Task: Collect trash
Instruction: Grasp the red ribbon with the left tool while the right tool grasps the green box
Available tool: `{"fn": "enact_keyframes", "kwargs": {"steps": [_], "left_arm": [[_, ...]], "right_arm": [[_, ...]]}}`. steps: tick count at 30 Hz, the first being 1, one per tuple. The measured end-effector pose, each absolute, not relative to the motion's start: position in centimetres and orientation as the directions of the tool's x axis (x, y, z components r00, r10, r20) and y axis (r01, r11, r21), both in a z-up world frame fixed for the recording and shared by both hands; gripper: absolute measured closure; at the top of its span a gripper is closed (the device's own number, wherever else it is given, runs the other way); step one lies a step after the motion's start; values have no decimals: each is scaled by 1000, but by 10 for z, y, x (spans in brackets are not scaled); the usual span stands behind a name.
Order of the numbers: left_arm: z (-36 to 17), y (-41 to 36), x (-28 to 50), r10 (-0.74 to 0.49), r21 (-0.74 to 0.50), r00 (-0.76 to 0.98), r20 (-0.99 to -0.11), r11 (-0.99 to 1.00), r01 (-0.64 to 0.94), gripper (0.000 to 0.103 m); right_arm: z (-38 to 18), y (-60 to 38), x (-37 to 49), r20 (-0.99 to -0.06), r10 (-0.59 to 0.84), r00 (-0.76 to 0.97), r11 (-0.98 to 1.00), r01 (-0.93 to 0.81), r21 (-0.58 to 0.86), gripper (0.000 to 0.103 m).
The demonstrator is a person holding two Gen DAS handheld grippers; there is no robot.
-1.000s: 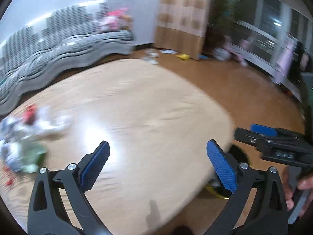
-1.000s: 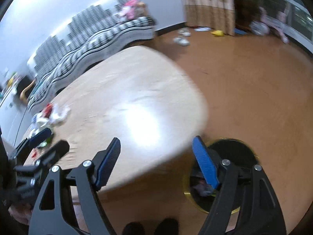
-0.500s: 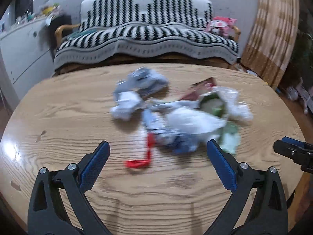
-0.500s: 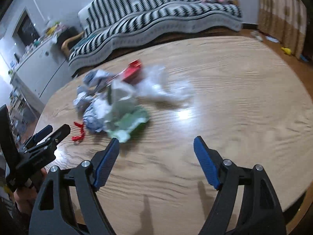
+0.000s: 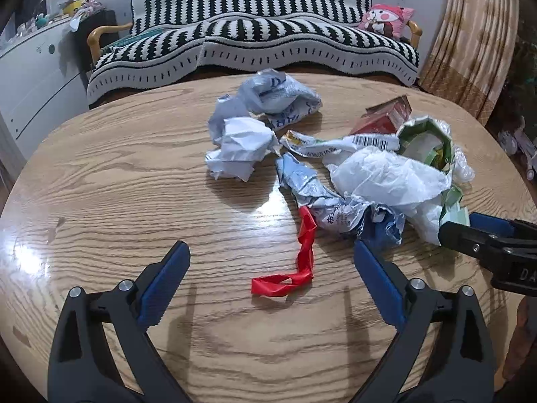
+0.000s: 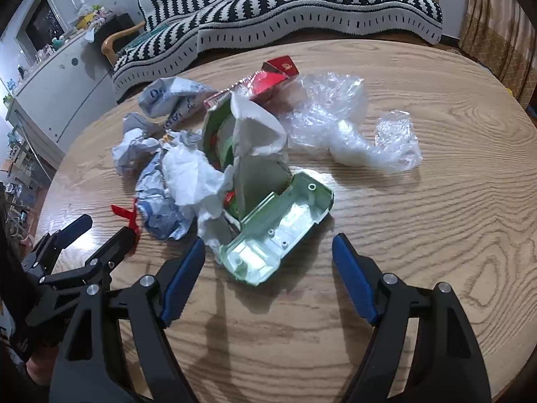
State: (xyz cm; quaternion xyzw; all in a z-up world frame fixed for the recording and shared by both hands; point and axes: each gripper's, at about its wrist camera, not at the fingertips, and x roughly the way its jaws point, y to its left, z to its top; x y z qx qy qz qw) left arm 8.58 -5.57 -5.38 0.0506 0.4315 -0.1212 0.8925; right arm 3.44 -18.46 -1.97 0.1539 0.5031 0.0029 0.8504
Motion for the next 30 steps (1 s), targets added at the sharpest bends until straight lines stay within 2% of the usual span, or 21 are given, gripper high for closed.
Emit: {"fn": "enact_keyframes", "kwargs": {"steps": [2,3,4,5,6,9,21,30], "left_arm": [[-58,-58,87,-167,-8,587,-792,965,264,22],[-61,-58,87,-163,-2,579,-799,963,268,32],[-63,-59,87,-163,0,571,-805,962,275,45],[-63,-61,86,-148,21,582,-800,962,273,53],[-62,-62,84,-148,26,584,-798,960,279,69],[-57,-58,80,-191,-39,565,-803,962,271,70],[-26,-70,62,-218,-57,612,-761,961,272,71],[-6,-150,34,-335,-84,596,-730,909,408,71]], "right_arm": [[-24,-185,36,-859,157,487,954,151,260,29],[-25,-185,36,-861,155,484,955,151,257,30],[-26,-185,36,-862,150,484,957,148,250,37],[-26,-184,37,-862,144,487,960,143,241,53],[-26,-185,36,-863,141,486,962,139,235,58],[-24,-187,33,-860,149,488,959,140,246,62],[7,-206,-1,-830,103,548,966,145,216,63],[30,-266,-61,-802,35,596,952,225,208,63]]}}
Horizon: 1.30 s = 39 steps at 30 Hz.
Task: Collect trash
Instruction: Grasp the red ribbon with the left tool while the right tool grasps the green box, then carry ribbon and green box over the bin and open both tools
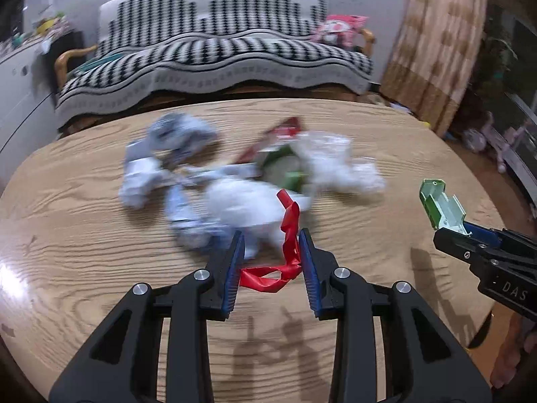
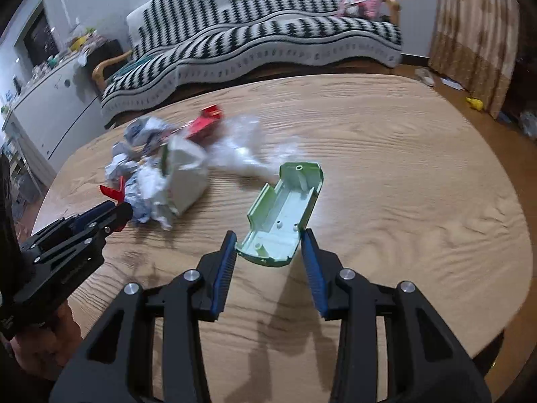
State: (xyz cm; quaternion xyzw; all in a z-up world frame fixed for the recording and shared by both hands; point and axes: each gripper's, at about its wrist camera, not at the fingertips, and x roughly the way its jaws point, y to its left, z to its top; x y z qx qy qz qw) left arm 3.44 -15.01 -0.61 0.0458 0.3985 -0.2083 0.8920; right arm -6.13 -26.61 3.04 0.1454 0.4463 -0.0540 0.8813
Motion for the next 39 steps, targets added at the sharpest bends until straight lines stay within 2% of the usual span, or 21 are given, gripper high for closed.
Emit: {"fn": "enact_keyframes", "kwargs": {"steps": [15,24,30,39], "left_arm": [[-2,-353,-70,-545,-116,439,-714,710,694,70],[-21,-471,-161,-632,-127,277,-724,517,846,70],[-42,-516,-199,-640,-133,172,-749,399,907,70],[-53,-543,-206,-637,-147,113,-763,340,929,70]], "right_arm": [[35,-439,-228,-790,-163,591,836,507,207,63],[22,-528,-334,-800,-221,558,695,665,272,63],[0,-565,-379,-828,-213,518,624,724,292,63],[-13,-578,-399,-842,-204,500,598,744,297,63]]}}
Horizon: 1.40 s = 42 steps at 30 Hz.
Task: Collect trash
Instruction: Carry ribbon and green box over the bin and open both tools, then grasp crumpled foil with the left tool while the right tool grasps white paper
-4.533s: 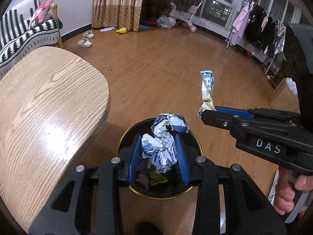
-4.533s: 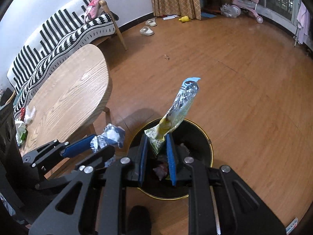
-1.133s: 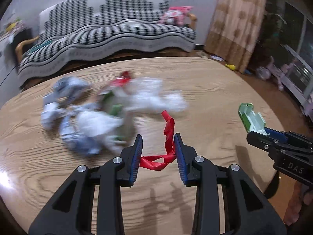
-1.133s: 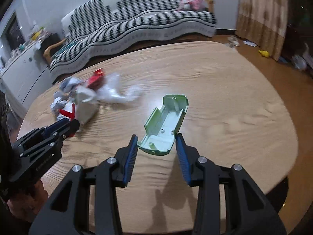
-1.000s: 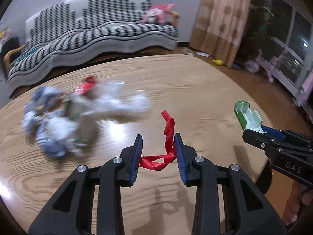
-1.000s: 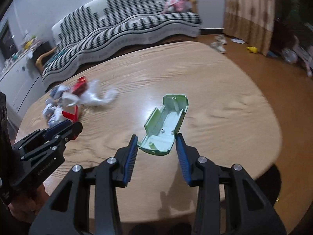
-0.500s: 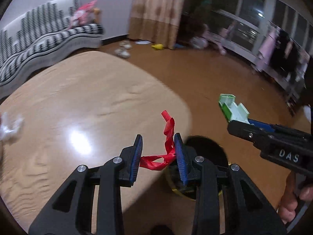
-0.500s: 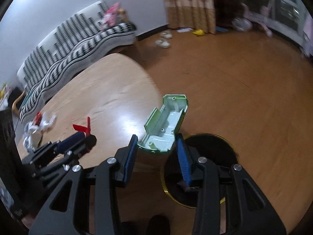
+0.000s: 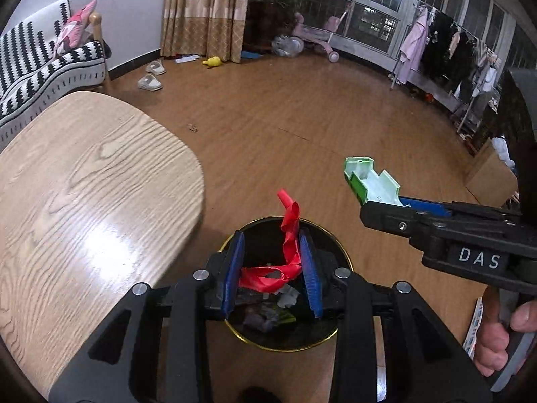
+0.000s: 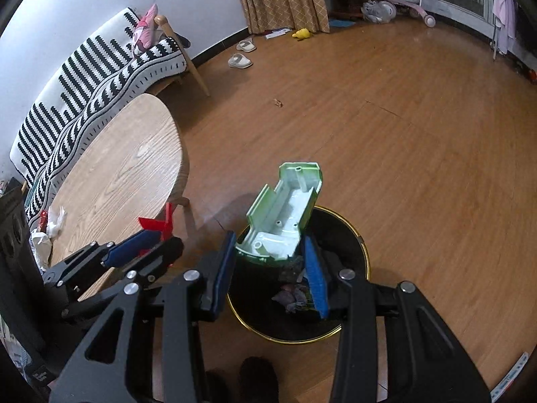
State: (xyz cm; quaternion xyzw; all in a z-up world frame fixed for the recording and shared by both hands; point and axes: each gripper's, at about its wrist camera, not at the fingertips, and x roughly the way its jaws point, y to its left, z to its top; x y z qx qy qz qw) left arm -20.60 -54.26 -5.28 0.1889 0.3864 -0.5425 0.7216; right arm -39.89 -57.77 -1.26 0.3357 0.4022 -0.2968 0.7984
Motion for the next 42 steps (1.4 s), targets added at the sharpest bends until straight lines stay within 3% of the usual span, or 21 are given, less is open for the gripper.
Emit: {"fn": "enact_keyframes", "kwargs": {"steps": [5,12,13,16,27,35,42], "left_arm": [[-55,-548,-206,-638,-149,97,-764,320,935,64],[-52,-544,-199,-642,-149,111,-758,336,930,47],[-51,-541,-197,-644,-150,116,-756,344,927,43],[-47,-536,-189,-650,-155,131,-749,364,918,37],[-26,-484,-150,-658,-132,237,-715,460,878,13],[-10,-388,-68,-568,-117,422,-707,681,723,10],[-6,-250,21,-366,-101,590,-720,896,432,10]], "right_arm": [[-13,-577,-398,-842,-199,501,599,742,300,63],[-14,-578,-394,-847,-195,494,592,748,300,63],[-14,-578,-394,-848,-197,493,586,752,302,61],[-14,-580,-394,-845,-200,496,578,756,307,34],[-11,-560,-357,-842,-194,503,614,732,296,30],[0,-497,-254,-827,-109,551,748,594,297,30],[12,-408,-153,-802,33,596,844,413,342,30]]}}
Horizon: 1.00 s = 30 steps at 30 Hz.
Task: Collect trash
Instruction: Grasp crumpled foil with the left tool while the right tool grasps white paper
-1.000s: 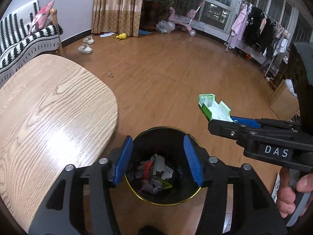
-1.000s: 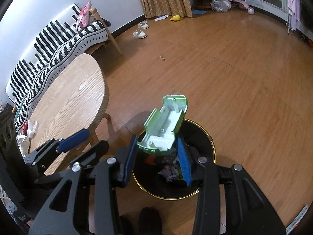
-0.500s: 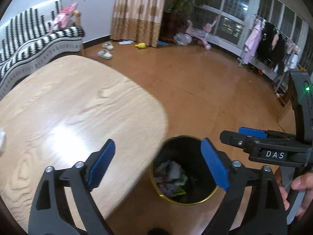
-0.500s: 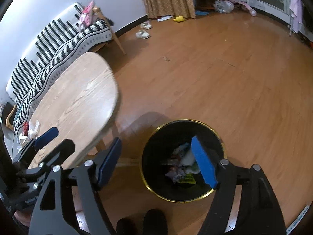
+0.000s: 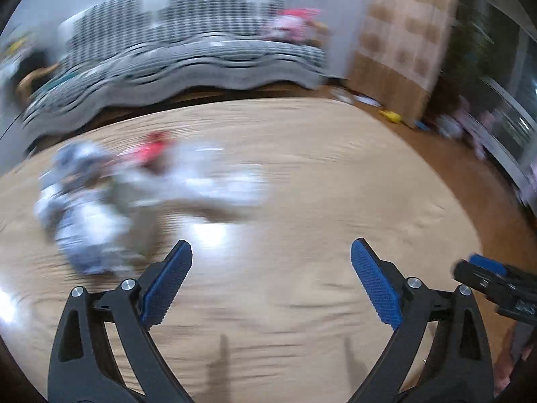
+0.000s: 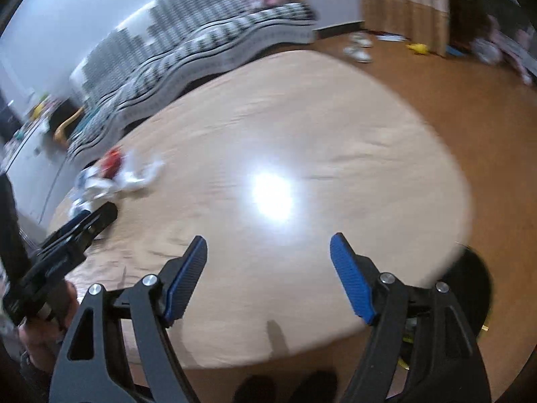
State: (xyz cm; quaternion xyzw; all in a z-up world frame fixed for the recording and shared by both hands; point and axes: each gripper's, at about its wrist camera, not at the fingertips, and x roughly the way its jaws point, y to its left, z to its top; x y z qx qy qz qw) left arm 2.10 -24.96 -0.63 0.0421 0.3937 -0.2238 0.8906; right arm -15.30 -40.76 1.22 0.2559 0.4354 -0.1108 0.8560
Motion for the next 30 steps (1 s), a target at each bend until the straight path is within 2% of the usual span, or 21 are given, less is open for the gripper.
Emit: {"fn": "enact_keyframes", "kwargs": {"steps": [5,10,14,18,24,26,28,29,30], "left_arm": [[-7,-160,54,-231,-70,651,-723,962,264,10],[-17,-97,75,-203,-136,635,-746,979,154,10],[-28,-78,93,-181,-147,618,-765,983,106,10],[-45,-62,112,-200,-219,575,-794,975,37,10],[-57,-64,124,-202,-226,551,-810,974,26,11],[-58,-67,122,-170,-192,557,-813,981,21,17],[-57,-71,120,-172,-179,561,-810,983,44,37],[-56,-72,118,-201,-197,560,-804,978,67,43],[-55,-71,115,-212,-205,560,-801,976,77,56]], "right_arm": [[24,-333,-86,-772,149,618,881,272,388,30],[20,-280,-32,-752,252,609,875,188,445,36],[15,-252,6,-734,296,611,859,165,485,37],[9,-238,34,-721,327,611,842,157,516,37],[-7,-231,62,-718,349,602,820,175,545,37],[-13,-231,69,-715,360,599,808,183,560,39],[-15,-230,75,-708,372,600,798,183,575,45],[-17,-229,79,-706,382,597,791,183,583,49],[-17,-227,81,-703,392,594,787,179,590,53]]}}
